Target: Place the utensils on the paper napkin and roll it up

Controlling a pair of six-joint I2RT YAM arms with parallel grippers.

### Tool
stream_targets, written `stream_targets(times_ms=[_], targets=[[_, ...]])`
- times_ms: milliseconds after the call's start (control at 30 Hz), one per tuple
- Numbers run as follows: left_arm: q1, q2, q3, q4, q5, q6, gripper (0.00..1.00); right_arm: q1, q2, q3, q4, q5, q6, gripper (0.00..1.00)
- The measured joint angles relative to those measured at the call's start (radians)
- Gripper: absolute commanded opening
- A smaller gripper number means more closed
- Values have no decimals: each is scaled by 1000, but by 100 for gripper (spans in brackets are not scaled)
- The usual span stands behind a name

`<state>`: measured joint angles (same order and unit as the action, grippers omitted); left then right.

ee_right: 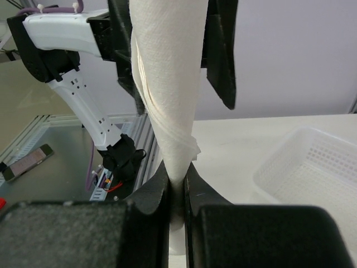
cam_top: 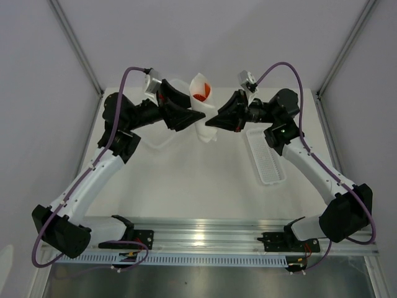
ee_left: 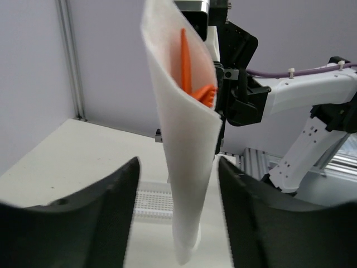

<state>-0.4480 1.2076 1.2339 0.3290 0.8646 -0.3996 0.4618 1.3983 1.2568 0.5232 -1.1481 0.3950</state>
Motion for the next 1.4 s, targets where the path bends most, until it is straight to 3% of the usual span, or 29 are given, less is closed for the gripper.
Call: stream_targets(times_ms=[300,367,467,533,567,600,667,767,867,1100,1167,1233,1267,1300,1400], targets=[[0,17,1,3,6,-46,5,10,15,0,-17,-8,-23,0],[0,17,1,-3,7,-47,4,10,18,0,-21,-8,-31,0],[0,17,1,-6,6,-43,32,10,19,0,-22,-8,-33,0],[0,17,1,-11,-5,-38,37,10,21,0,-25,-13,-31,0],[1,17,1,-13,-12,-35,42,10,25,0,-24,-14,-29,0],[2,16,1,-14,-21,-31,55,10,30,0,-24,-16,-28,0],[5,16,1,-19,-30,-21,61,10,40,0,-25,-20,-24,0],[11,14,1,-26,-43,-8,61,10,53,0,-31,-25,-22,0],[21,11,1,-27,-51,4,54,10,53,0,-44,-35,-24,0],[29,9,1,-42,-45,17,17,10,53,-4,-89,-43,-46,0],[29,9,1,-51,-41,24,14,7,53,-9,-95,-42,-51,0],[29,9,1,-56,-40,26,21,7,53,-10,-99,-42,-53,0],[29,9,1,-56,-38,26,32,7,53,-10,-98,-42,-52,0],[29,9,1,-55,-37,27,61,7,53,-10,-97,-43,-51,0],[32,9,1,-53,-42,28,88,7,53,-10,-87,-46,-44,0]])
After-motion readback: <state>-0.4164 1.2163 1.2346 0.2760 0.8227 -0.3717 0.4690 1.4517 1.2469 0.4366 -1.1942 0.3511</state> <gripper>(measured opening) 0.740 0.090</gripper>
